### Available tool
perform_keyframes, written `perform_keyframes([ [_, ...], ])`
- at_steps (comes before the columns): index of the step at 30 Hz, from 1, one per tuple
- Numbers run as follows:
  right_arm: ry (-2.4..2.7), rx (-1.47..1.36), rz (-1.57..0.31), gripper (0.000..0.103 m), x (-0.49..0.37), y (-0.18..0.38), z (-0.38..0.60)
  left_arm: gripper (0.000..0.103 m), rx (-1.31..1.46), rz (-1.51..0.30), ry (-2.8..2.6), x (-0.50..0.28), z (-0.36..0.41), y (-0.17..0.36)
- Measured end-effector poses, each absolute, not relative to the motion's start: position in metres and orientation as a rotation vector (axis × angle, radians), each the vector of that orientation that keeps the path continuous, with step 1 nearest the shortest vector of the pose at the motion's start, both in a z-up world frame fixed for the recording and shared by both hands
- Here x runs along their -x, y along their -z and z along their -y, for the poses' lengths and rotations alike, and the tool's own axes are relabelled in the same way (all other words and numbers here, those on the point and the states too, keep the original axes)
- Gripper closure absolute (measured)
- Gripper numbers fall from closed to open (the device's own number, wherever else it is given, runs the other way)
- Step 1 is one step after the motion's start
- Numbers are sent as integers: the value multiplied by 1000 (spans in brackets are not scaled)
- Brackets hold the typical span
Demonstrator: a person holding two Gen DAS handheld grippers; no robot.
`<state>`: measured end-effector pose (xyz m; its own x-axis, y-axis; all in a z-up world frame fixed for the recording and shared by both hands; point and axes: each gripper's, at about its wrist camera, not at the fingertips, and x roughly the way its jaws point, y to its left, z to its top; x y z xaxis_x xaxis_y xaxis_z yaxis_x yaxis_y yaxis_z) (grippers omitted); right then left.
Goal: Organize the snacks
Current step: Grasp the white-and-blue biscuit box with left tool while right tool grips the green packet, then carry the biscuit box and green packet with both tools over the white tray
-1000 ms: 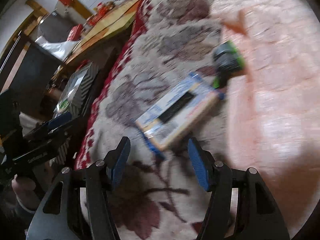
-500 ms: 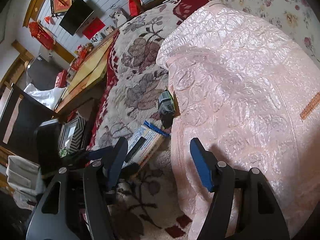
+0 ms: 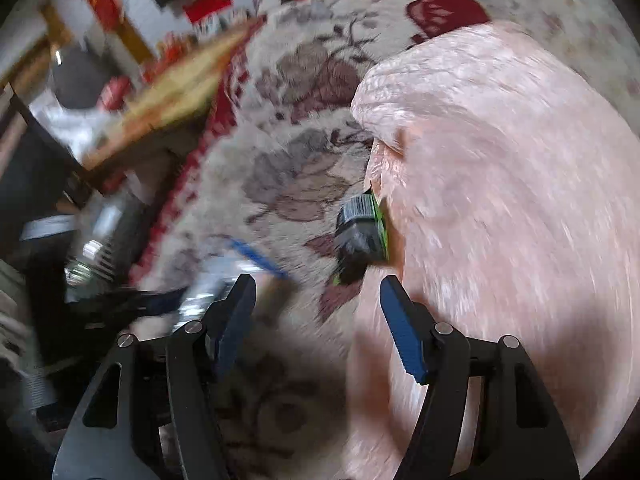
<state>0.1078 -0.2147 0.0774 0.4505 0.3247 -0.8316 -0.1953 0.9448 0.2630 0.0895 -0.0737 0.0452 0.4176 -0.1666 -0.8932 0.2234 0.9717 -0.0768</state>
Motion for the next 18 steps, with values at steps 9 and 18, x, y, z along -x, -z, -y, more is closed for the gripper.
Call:
perform_keyframes([
  [9,-285,-81,-1125,46,-162,-40,203,45,6,-1102,175,-72,28,-50],
  [18,-368,-129,-1091,77,-150,-31,197,45,35,-1111,169,-72,24,-44],
])
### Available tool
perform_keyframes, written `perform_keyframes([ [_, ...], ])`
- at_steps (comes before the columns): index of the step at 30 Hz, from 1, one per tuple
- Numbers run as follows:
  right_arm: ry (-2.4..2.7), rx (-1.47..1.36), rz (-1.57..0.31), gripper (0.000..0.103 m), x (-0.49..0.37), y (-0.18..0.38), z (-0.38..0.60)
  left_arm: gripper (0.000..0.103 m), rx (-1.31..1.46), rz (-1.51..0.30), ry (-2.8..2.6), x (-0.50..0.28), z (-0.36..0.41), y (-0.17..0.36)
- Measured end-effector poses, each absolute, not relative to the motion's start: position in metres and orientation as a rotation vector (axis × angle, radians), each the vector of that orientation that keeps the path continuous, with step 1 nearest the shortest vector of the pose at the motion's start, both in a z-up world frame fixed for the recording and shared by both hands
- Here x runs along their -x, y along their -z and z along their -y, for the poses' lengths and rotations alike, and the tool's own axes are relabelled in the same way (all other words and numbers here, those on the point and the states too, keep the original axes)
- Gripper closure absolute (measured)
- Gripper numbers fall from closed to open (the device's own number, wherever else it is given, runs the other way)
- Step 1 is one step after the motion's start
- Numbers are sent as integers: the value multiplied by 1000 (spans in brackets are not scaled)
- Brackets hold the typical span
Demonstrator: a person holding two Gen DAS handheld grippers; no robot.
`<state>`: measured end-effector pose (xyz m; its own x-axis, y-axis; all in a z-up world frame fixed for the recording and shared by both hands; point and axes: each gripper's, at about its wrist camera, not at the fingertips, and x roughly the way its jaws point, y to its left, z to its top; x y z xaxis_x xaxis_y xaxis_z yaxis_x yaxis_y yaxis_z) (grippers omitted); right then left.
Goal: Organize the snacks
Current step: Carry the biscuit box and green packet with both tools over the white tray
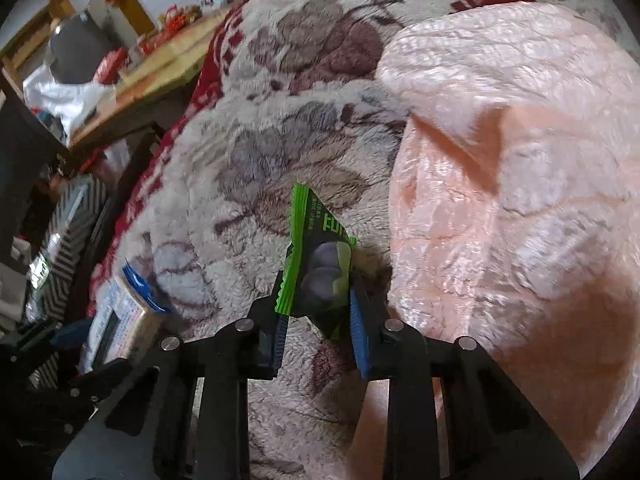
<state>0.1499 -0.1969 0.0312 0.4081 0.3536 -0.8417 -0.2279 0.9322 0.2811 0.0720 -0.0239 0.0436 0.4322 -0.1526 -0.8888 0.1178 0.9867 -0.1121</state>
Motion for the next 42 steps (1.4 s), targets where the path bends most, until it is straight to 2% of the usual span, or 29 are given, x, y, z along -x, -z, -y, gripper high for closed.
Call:
perform_keyframes([
  [10,-474,-190,-1017,77,-104,-65,187,45,38,-1057,109,-54,7,-60],
  [20,-547,-180,-1041,77,-63,-63,149,45,26,-1005,31,-31,-17,-77],
  [42,-715,-22,-1024,77,-37,-104,47,45,117,-906,-156,6,-107,-111],
])
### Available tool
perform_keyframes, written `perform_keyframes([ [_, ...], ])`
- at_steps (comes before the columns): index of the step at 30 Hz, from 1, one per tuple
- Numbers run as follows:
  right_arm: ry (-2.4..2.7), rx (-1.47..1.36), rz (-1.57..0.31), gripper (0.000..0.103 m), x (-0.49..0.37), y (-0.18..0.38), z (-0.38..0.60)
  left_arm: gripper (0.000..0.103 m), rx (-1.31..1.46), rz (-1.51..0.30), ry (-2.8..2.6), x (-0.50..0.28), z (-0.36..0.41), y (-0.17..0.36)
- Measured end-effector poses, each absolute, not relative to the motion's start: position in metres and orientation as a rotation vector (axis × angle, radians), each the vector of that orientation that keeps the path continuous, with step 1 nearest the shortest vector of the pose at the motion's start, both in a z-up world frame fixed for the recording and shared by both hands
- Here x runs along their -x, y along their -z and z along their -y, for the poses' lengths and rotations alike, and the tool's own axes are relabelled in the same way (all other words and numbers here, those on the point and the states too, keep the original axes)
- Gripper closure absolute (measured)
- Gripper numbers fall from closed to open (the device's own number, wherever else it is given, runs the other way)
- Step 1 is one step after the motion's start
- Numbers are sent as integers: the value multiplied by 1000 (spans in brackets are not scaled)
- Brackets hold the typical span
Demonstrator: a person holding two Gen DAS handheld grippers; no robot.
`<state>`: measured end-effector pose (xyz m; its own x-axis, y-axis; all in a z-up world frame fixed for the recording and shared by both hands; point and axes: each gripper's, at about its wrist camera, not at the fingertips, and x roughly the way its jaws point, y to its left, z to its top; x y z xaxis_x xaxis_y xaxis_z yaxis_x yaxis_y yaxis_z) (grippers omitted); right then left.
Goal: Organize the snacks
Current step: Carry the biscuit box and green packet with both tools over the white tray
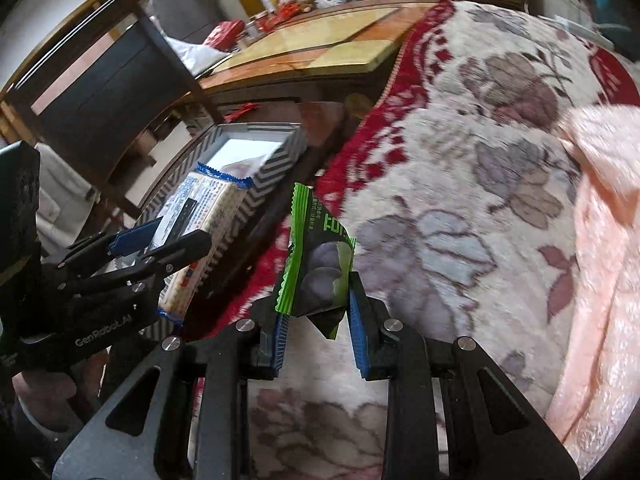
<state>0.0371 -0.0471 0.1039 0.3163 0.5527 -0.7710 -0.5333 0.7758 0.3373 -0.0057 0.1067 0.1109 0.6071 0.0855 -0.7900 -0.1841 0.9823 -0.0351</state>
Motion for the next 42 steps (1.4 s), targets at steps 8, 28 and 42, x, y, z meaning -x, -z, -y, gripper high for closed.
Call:
perform_keyframes([
  [8,-781,39,-1020,77,-30,-115,5,45,149,-876,-228,19,-140,-119],
  [28,-885,160,-1013,78,-24,-125,-84,45,250,-849,-383,39,-223,-111],
  [42,-915,218,-1034,78,-33,-114,-132,45,300,-879,-424,40,-248,-90],
])
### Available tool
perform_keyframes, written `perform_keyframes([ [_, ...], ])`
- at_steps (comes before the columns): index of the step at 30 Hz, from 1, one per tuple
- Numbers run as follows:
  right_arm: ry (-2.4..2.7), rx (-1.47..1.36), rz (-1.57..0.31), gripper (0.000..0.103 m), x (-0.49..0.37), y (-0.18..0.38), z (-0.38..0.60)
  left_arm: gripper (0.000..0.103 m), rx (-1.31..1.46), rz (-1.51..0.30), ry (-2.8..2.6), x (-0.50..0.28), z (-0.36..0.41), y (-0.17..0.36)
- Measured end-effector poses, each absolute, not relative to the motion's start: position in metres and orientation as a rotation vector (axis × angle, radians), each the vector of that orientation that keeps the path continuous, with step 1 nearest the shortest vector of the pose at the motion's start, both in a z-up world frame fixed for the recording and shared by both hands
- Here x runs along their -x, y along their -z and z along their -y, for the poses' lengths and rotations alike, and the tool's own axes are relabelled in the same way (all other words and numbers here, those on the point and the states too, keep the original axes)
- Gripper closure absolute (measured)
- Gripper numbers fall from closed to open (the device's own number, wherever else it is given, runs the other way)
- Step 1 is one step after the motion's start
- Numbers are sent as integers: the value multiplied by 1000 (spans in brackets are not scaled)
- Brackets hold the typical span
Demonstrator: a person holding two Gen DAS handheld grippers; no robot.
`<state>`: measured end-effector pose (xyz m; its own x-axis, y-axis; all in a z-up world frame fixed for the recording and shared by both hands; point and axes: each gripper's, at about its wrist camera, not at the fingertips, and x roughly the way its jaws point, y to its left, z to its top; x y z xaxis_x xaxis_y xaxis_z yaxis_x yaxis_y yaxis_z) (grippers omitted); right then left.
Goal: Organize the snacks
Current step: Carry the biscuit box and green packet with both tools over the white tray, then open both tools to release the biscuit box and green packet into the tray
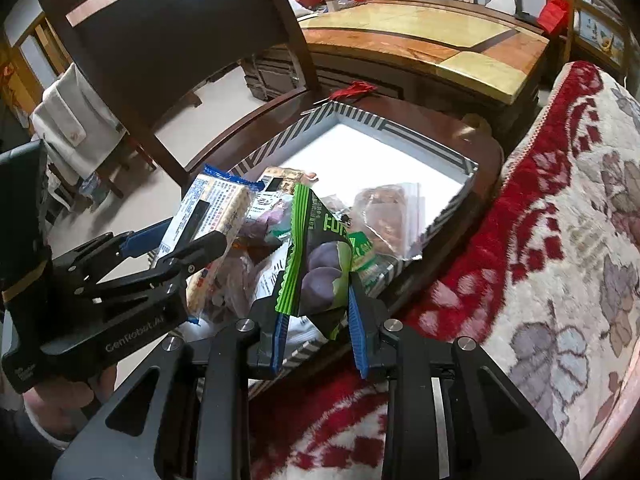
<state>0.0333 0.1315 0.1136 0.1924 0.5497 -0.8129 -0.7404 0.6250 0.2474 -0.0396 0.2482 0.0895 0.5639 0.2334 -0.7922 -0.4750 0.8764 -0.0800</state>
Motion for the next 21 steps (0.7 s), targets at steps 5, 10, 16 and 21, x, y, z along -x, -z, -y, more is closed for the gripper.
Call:
perform_keyframes([
  [5,-902,280,-1020,78,-41,-107,-153,45,311,-890,-433,37,-255,-83],
  [10,-893,330,-1009,78,-52,-103,-173,45,316,-895,-441,34,-260,-79],
  [16,-896,382,-1015,78,-61,-94,-198,45,323,-914,-449,29,-262,-71],
  [21,-897,417,-1005,78,-62,-87,-210,45,322,-917,-457,26,-263,-68],
])
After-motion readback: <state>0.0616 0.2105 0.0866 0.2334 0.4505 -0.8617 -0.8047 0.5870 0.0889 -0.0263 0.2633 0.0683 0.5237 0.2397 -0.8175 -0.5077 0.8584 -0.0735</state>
